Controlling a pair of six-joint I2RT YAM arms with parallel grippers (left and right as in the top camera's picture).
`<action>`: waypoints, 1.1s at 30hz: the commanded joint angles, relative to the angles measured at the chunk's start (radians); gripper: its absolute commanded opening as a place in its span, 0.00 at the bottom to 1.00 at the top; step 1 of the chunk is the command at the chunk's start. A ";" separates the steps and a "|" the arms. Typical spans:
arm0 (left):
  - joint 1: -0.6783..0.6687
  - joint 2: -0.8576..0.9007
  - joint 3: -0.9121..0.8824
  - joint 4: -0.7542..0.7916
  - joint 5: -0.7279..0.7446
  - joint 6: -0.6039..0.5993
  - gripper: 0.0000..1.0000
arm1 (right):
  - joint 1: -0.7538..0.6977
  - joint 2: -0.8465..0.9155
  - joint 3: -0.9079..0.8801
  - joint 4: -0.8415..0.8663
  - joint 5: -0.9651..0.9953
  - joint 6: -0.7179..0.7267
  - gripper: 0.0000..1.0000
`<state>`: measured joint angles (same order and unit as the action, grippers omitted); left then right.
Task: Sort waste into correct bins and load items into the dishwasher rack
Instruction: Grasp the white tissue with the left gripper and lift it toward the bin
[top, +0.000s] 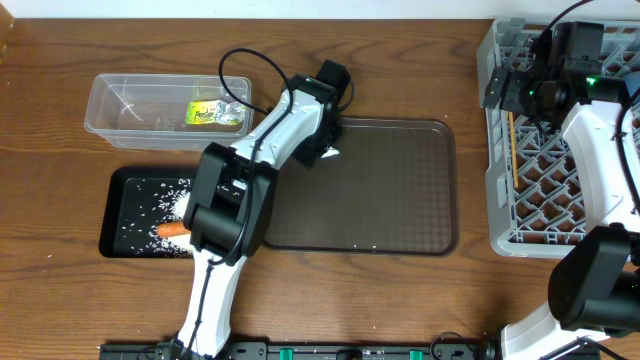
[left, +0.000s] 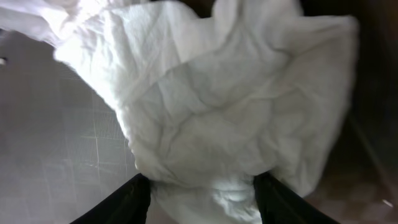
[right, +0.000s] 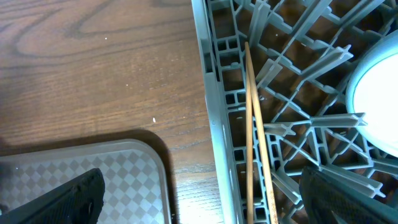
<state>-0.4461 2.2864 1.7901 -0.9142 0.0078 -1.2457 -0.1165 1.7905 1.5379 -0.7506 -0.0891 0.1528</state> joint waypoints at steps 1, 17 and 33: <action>0.003 0.041 -0.005 -0.005 0.011 -0.011 0.52 | -0.006 -0.030 0.019 -0.001 0.007 0.011 0.99; 0.019 -0.309 -0.005 -0.103 -0.136 0.128 0.06 | -0.006 -0.030 0.019 -0.002 0.007 0.011 0.99; 0.329 -0.360 -0.005 0.009 -0.460 0.138 0.41 | -0.006 -0.030 0.019 -0.002 0.007 0.011 0.99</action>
<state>-0.1726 1.9045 1.7893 -0.9112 -0.4213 -1.1126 -0.1165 1.7905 1.5379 -0.7506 -0.0891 0.1528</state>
